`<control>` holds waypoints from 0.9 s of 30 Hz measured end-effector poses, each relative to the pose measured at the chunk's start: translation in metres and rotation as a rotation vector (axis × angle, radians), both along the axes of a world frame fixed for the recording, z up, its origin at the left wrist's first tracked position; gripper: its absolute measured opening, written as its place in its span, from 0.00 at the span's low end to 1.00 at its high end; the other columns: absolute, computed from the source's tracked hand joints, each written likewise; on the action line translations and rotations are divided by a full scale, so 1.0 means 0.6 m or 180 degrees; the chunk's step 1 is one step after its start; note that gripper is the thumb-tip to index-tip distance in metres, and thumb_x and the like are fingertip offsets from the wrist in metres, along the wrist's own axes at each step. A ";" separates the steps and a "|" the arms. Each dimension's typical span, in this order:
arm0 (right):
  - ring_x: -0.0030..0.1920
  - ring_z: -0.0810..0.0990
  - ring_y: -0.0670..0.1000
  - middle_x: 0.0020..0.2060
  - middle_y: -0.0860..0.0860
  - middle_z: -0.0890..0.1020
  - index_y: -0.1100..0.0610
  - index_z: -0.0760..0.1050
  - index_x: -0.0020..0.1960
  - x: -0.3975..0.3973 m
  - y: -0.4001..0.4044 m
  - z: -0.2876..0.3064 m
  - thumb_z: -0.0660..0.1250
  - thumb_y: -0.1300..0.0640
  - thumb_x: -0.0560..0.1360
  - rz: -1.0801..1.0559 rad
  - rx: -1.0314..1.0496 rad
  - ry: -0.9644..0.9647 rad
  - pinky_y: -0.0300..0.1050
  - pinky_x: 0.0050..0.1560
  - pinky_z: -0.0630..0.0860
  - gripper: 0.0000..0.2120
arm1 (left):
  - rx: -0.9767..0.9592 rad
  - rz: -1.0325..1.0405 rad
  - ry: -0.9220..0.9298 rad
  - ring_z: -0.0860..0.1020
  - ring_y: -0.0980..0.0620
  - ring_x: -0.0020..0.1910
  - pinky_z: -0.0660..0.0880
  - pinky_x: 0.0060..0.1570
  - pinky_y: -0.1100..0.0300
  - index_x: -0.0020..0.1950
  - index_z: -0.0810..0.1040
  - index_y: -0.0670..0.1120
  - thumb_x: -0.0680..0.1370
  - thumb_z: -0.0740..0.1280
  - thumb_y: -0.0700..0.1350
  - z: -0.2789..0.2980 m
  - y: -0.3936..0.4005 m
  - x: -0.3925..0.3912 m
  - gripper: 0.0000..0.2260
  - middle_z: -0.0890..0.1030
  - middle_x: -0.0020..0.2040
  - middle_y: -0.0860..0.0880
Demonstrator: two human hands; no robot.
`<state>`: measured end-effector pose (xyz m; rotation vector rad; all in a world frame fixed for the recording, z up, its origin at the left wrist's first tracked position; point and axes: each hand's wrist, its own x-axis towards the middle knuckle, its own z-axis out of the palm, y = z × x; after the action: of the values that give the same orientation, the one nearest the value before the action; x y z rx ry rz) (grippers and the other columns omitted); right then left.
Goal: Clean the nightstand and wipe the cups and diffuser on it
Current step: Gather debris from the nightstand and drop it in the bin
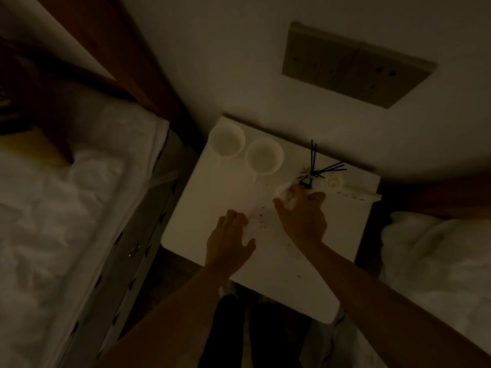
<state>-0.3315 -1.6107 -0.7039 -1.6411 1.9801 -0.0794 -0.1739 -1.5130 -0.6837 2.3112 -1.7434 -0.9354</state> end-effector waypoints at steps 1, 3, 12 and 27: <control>0.45 0.79 0.58 0.57 0.53 0.66 0.45 0.69 0.62 -0.001 0.000 -0.003 0.66 0.37 0.74 -0.0010 -0.0027 0.0023 0.46 0.40 0.72 0.21 | -0.0001 0.0003 -0.0020 0.71 0.50 0.54 0.77 0.37 0.53 0.55 0.72 0.49 0.73 0.70 0.51 -0.002 -0.001 0.001 0.14 0.70 0.57 0.51; 0.44 0.79 0.58 0.56 0.54 0.67 0.47 0.70 0.62 -0.008 0.000 -0.005 0.64 0.40 0.78 0.0032 -0.0058 0.0019 0.45 0.39 0.70 0.17 | -0.0062 0.0066 -0.0019 0.73 0.49 0.53 0.75 0.37 0.55 0.52 0.74 0.47 0.75 0.69 0.46 -0.003 -0.005 0.002 0.08 0.71 0.56 0.50; 0.44 0.80 0.59 0.54 0.58 0.74 0.52 0.73 0.65 -0.035 -0.002 0.048 0.61 0.48 0.82 0.0506 -0.0320 -0.0277 0.46 0.40 0.75 0.15 | -0.0265 0.0626 0.0419 0.76 0.46 0.45 0.76 0.42 0.51 0.44 0.75 0.45 0.73 0.72 0.42 0.060 -0.019 0.023 0.06 0.74 0.46 0.48; 0.39 0.77 0.54 0.39 0.52 0.74 0.61 0.77 0.48 -0.019 0.025 0.230 0.65 0.54 0.80 0.0376 -0.0303 -0.0458 0.43 0.40 0.68 0.09 | -0.0309 0.1427 0.0823 0.75 0.52 0.50 0.74 0.48 0.56 0.41 0.72 0.50 0.73 0.73 0.44 0.225 -0.016 0.083 0.10 0.73 0.51 0.53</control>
<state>-0.3429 -1.5959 -0.5661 -1.7576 1.7928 -0.2437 -0.1243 -1.5225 -0.5489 2.2552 -1.0833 -0.9790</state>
